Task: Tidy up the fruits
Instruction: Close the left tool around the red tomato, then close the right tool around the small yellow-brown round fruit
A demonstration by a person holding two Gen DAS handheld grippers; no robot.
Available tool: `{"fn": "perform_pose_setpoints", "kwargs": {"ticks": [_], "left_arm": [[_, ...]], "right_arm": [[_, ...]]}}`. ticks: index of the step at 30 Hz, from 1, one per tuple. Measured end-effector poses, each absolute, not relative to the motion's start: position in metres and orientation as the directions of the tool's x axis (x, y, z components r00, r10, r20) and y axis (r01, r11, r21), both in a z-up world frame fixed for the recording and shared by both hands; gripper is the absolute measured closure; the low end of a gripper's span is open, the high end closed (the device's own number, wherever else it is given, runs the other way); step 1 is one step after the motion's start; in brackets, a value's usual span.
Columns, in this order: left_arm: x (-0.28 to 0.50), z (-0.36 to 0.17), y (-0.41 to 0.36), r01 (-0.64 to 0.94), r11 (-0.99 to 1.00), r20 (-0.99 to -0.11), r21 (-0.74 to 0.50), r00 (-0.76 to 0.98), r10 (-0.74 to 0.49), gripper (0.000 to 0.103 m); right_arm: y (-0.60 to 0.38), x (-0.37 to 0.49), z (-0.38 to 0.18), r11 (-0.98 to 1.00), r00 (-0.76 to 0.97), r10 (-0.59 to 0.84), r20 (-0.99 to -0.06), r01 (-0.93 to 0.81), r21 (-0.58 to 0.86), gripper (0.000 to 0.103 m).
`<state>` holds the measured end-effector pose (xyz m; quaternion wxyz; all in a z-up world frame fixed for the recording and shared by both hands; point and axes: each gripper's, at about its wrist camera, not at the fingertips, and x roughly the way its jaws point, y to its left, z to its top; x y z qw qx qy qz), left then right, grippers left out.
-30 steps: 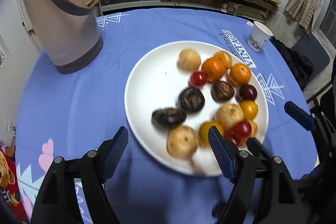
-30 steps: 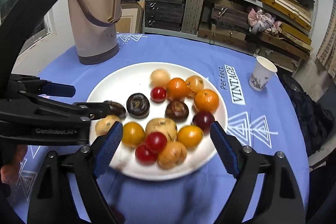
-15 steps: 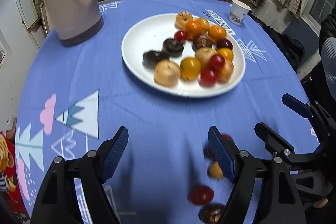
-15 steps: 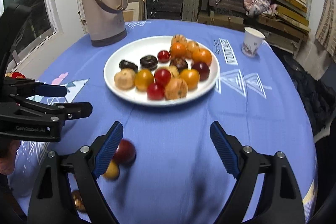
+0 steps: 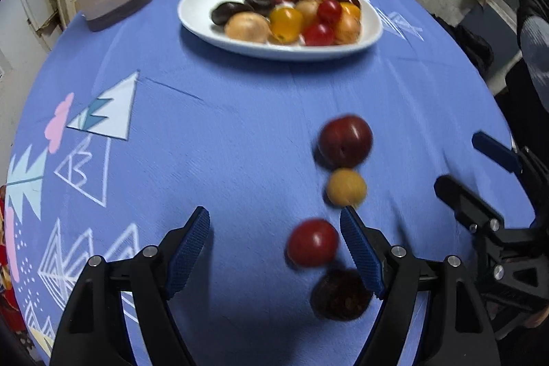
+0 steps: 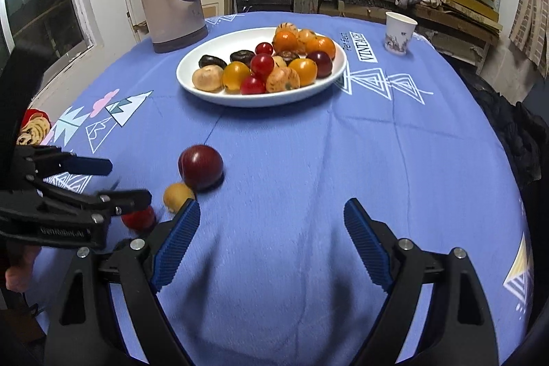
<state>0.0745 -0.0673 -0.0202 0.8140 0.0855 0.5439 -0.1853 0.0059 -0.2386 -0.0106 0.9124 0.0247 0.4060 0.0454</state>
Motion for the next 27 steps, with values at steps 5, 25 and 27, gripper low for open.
{"fn": "perform_pose_setpoints", "kwargs": {"ticks": [5, 25, 27], "left_arm": [[0.068, -0.027, -0.071, 0.408, 0.911, -0.92, -0.057, 0.332, -0.206, 0.03], [0.075, -0.029, -0.038, 0.373, 0.926, -0.917, -0.055, 0.349, -0.195, 0.071], [0.078, -0.03, -0.033, 0.363, 0.93, -0.917, -0.059, 0.348, -0.195, 0.071]], "right_arm": [[-0.239, 0.002, -0.015, 0.994, 0.66, 0.11, -0.743, -0.067, 0.088, 0.018], [-0.188, 0.015, -0.024, 0.982, 0.611, 0.175, -0.772, -0.162, 0.095, 0.018], [-0.182, 0.019, -0.027, 0.982, 0.6, 0.174, -0.781, -0.159, 0.097, 0.027]]}}
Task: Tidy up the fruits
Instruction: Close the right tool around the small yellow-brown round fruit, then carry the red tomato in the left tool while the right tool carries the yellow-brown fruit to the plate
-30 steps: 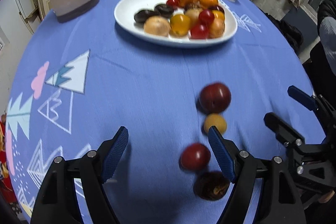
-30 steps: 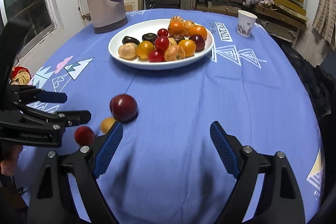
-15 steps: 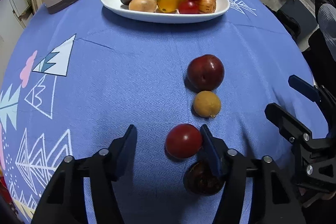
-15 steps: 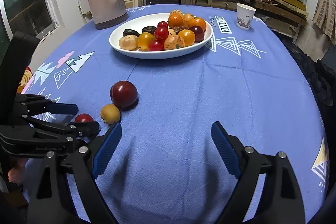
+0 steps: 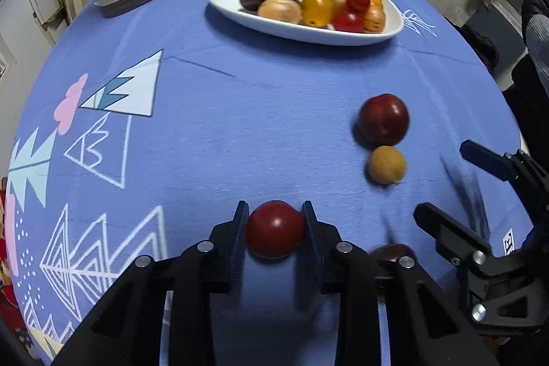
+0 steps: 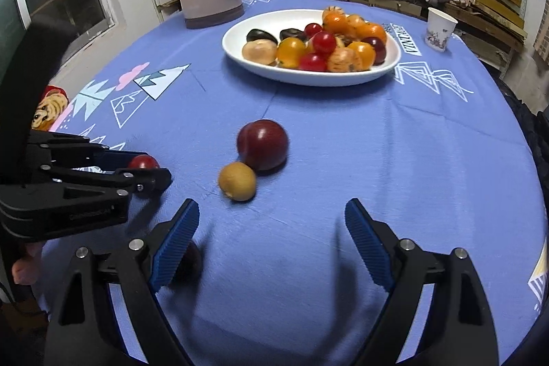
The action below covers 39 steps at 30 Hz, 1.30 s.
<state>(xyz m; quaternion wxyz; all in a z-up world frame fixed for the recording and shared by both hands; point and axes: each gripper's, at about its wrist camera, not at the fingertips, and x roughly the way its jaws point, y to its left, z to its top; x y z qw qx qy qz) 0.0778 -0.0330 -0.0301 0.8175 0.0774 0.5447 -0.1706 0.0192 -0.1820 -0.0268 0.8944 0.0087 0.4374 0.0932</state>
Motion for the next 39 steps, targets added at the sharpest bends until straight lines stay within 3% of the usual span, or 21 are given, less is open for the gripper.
{"fn": "perform_pose_setpoints", "kwargs": {"ticks": [2, 12, 13, 15, 16, 27, 39], "left_arm": [[0.079, -0.03, -0.027, 0.356, 0.932, -0.916, -0.068, 0.348, -0.199, 0.071], [0.079, -0.03, -0.018, 0.36, 0.928, -0.909, -0.095, 0.348, -0.228, 0.071], [0.079, -0.03, -0.017, 0.361, 0.928, -0.908, -0.098, 0.348, -0.231, 0.071], [0.078, -0.03, -0.016, 0.362, 0.926, -0.907, -0.104, 0.348, -0.237, 0.071], [0.078, -0.03, -0.015, 0.361, 0.926, -0.907, -0.106, 0.347, -0.239, 0.071], [0.079, -0.03, -0.02, 0.365, 0.928, -0.909, -0.078, 0.356, -0.216, 0.071], [0.095, 0.006, -0.041, 0.382, 0.922, -0.882, -0.055, 0.414, -0.224, 0.071]], "right_arm": [[-0.173, 0.027, -0.033, 0.984, 0.573, 0.167, -0.802, -0.152, 0.096, 0.047], [-0.15, 0.042, -0.044, 0.994, 0.561, 0.11, -0.821, -0.077, 0.081, 0.053], [-0.149, 0.043, -0.044, 0.996, 0.563, 0.091, -0.821, -0.059, 0.07, 0.056], [-0.148, 0.045, -0.044, 0.998, 0.57, 0.061, -0.82, -0.033, 0.051, 0.073], [-0.148, 0.046, -0.044, 0.998, 0.569, 0.058, -0.82, -0.026, 0.053, 0.075], [-0.175, 0.029, -0.037, 0.995, 0.582, 0.089, -0.808, -0.009, 0.102, 0.076], [-0.2, 0.031, 0.016, 0.998, 0.703, 0.042, -0.71, -0.003, 0.056, 0.076]]}}
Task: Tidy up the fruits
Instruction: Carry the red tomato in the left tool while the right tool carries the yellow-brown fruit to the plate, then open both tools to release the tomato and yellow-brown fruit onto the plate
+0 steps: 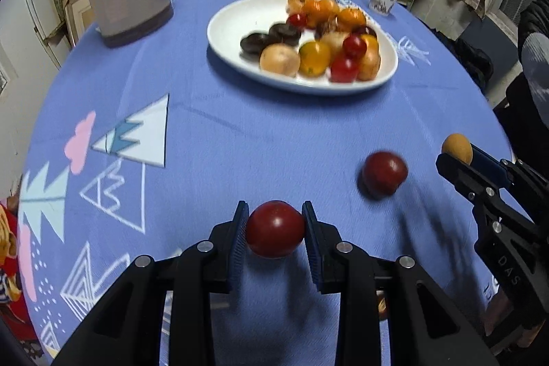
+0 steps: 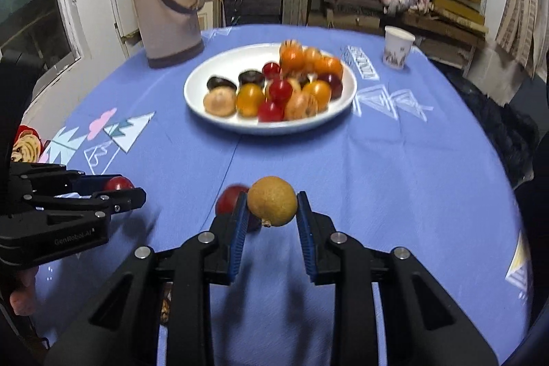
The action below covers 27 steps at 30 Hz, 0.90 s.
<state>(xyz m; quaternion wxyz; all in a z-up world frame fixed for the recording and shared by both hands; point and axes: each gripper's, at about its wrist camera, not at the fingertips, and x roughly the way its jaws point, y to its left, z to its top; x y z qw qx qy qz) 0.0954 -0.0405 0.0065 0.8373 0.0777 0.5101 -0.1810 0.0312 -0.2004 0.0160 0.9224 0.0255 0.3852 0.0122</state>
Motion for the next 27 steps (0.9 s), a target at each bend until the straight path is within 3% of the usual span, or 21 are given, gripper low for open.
{"fn": "perform_pose_setpoints", "kwargs": {"ticks": [9, 27], "left_arm": [[0.149, 0.039, -0.064, 0.362, 0.931, -0.845, -0.052, 0.481, -0.234, 0.071], [0.27, 0.022, -0.09, 0.301, 0.951, -0.868, -0.064, 0.453, -0.202, 0.071]], "right_arm": [[-0.199, 0.079, 0.045, 0.998, 0.753, 0.065, -0.655, -0.04, 0.052, 0.076], [-0.201, 0.206, 0.025, 0.997, 0.705, 0.046, -0.708, -0.076, -0.01, 0.075]]}}
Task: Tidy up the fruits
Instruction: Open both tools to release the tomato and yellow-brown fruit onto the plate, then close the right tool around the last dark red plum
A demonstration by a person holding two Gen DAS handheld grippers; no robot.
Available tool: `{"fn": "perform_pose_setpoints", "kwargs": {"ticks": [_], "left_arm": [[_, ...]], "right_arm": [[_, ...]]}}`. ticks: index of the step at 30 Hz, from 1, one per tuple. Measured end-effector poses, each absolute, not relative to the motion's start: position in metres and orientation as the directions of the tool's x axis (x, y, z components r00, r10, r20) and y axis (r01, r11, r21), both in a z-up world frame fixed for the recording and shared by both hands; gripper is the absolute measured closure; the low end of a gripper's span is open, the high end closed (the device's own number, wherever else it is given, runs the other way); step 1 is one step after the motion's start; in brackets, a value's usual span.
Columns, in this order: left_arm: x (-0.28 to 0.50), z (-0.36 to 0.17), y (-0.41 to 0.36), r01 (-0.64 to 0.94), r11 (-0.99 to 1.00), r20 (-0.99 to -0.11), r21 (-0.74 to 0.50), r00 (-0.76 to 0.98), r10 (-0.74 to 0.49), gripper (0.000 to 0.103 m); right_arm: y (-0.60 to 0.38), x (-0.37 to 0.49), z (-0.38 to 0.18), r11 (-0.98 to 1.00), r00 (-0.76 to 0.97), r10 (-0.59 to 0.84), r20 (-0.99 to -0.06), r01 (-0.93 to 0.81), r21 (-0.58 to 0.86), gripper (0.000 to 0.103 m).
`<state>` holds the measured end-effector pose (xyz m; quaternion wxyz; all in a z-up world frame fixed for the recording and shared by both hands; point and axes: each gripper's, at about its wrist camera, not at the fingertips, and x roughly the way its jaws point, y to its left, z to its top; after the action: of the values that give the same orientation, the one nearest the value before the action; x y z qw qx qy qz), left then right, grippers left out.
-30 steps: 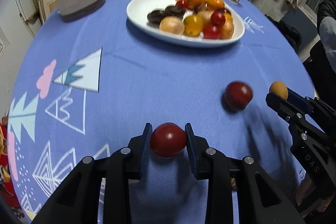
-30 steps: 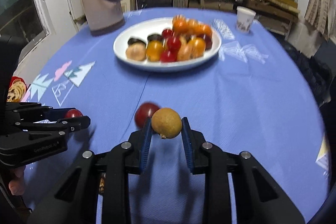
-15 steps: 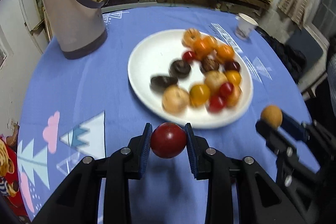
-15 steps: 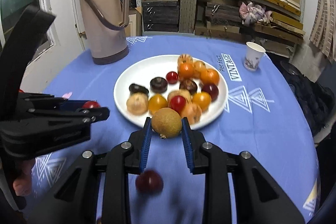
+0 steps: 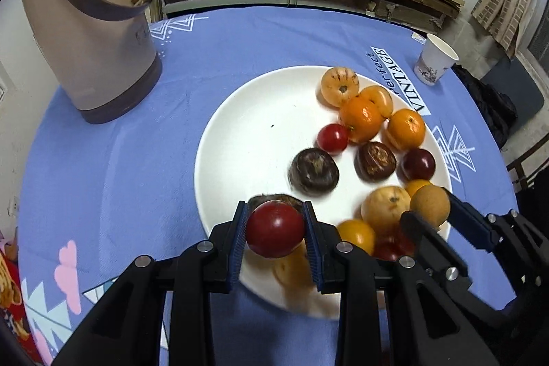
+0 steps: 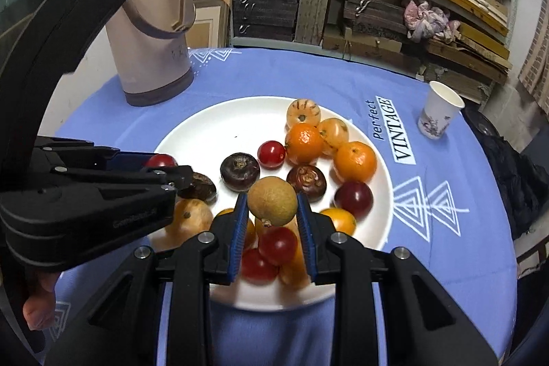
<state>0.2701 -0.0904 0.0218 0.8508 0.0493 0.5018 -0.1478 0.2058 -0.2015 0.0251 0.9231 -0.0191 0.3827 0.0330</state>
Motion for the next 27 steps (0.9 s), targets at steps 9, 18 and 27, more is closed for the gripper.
{"fn": "perform_pose_setpoints", "kwargs": {"ticks": [9, 18, 27], "left_arm": [[0.283, 0.021, -0.083, 0.237, 0.971, -0.863, -0.021, 0.486, -0.137, 0.022], [0.257, 0.037, -0.083, 0.272, 0.962, -0.846, 0.013, 0.516, -0.134, 0.022], [0.209, 0.041, -0.081, 0.293, 0.956, -0.837, 0.014, 0.527, -0.149, 0.022]], "right_arm": [[-0.201, 0.207, 0.025, 0.993, 0.737, -0.012, -0.676, -0.072, -0.097, 0.034], [-0.209, 0.18, 0.038, 0.995, 0.751, 0.021, -0.66, -0.081, -0.06, 0.034], [-0.219, 0.136, 0.045, 0.998, 0.756, 0.041, -0.653, -0.066, -0.014, 0.032]]}}
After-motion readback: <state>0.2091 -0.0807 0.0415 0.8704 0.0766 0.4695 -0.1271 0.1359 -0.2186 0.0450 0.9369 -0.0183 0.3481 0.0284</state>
